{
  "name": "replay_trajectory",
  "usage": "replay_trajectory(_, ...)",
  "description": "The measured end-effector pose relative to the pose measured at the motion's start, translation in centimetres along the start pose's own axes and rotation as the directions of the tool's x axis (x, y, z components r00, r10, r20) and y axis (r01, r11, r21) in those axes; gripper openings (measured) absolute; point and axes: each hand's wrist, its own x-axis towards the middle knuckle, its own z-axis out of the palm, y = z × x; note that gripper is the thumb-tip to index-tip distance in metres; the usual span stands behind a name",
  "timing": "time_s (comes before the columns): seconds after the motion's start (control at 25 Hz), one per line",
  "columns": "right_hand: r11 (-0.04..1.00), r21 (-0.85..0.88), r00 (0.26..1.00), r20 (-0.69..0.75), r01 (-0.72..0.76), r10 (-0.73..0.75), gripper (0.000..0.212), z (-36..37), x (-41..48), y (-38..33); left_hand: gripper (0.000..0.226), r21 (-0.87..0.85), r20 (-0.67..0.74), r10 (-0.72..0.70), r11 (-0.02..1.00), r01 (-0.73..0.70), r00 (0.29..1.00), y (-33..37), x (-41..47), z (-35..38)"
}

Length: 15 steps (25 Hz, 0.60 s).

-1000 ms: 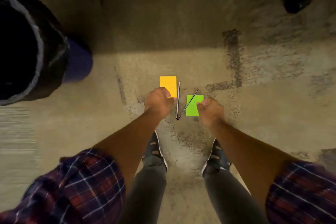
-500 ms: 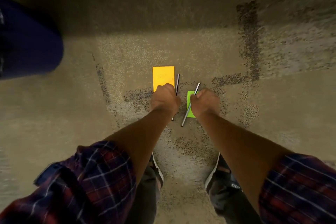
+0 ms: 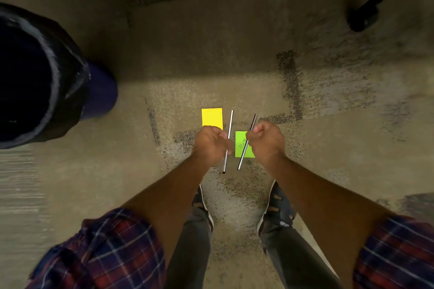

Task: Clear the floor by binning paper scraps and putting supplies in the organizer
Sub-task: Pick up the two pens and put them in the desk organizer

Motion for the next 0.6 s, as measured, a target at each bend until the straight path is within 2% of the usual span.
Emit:
replay_trajectory(0.12,0.993,0.115,0.999,0.047,0.015,-0.02,0.016,-3.3,-4.0,-4.3,0.019,-0.116,0.02,0.04,0.993,-0.038,0.999,3.2,-5.8,-2.5)
replay_trajectory(0.4,0.94,0.324,0.986,0.09,0.103,-0.139,0.024,-11.2,-15.1,-15.9,0.018,-0.305,0.033,0.167,0.941,-0.149,0.985,10.8,-20.3,-9.0)
replay_trajectory(0.48,0.915,0.379,0.98,0.087,0.134,-0.179,0.023,-13.7,-19.0,-19.8,0.014,-0.333,0.046,0.216,0.924,-0.189,0.975,12.9,-25.0,-10.7)
replay_trajectory(0.6,0.878,0.439,0.966,0.073,0.192,-0.247,0.022,-17.4,-24.6,-25.3,0.023,-0.325,0.059,0.296,0.909,-0.262,0.953,16.1,-31.7,-13.3)
